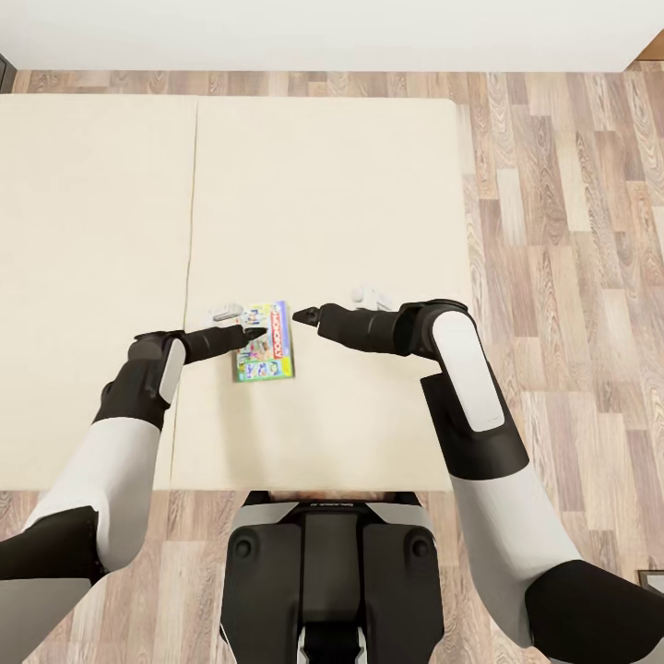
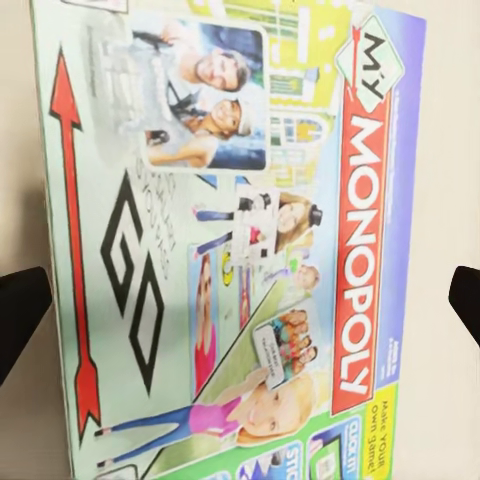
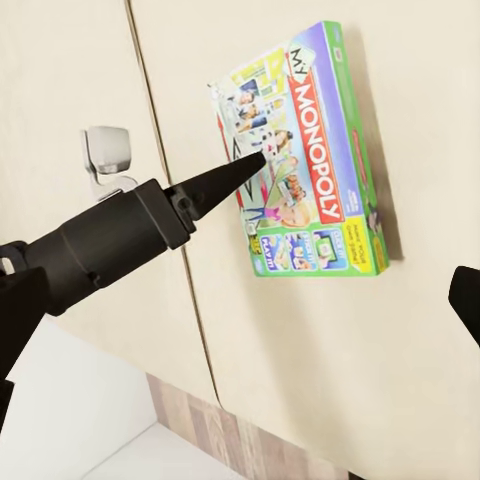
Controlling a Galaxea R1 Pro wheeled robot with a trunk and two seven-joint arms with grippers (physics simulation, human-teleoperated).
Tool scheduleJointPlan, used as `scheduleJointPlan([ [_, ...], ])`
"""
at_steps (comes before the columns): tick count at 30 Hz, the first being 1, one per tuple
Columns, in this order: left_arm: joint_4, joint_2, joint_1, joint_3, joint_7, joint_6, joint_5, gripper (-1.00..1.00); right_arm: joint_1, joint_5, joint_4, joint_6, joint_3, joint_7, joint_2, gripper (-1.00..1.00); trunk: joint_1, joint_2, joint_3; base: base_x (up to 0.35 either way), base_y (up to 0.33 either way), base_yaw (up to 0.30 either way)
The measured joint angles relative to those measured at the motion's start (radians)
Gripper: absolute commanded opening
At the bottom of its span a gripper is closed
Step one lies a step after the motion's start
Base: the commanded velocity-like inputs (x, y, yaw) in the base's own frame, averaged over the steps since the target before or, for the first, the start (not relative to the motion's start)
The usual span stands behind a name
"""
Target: Put all the toys in the child's room - the three board games (two on the bed and one on the table), the two jigsaw puzzles on the table, and the tennis ball on the table - inside the toy box on the table in the child's room.
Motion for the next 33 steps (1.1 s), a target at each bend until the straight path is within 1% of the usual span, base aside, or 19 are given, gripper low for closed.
scheduleJointPlan([
  [6,0.000,-0.017,-0.001,-0.002,-0.001,0.001,0.000,1.00,0.000,0.000,0.000,0.001,0.001,0.000,0.000,1.00,0.000,0.000,0.000,0.000,0.000,0.000],
  [10,0.000,-0.021,-0.012,-0.004,-0.002,0.002,0.001,1.00,0.000,0.000,0.000,0.001,0.000,0.000,0.000,1.00,0.000,0.000,0.000,0.000,0.000,0.000],
  [11,0.000,-0.022,-0.015,-0.004,-0.006,0.002,0.001,1.00,0.000,0.000,0.000,0.001,0.000,0.000,0.000,1.00,0.000,0.000,0.000,0.000,0.000,0.000],
  [13,0.000,-0.027,-0.020,-0.005,-0.037,0.002,0.001,1.00,0.000,0.000,0.000,0.002,0.000,0.000,0.000,1.00,0.000,0.000,0.000,0.000,0.000,0.000],
  [17,0.000,-0.035,-0.021,-0.007,-0.054,0.003,0.000,1.00,0.000,0.000,0.000,0.004,-0.001,0.000,0.000,1.00,0.000,0.000,0.000,0.000,0.000,0.000],
  [33,-0.001,-0.045,-0.024,-0.007,-0.062,0.003,-0.001,1.00,0.000,0.000,0.000,0.004,-0.001,0.000,0.000,1.00,0.000,0.000,0.000,0.000,0.000,0.000],
])
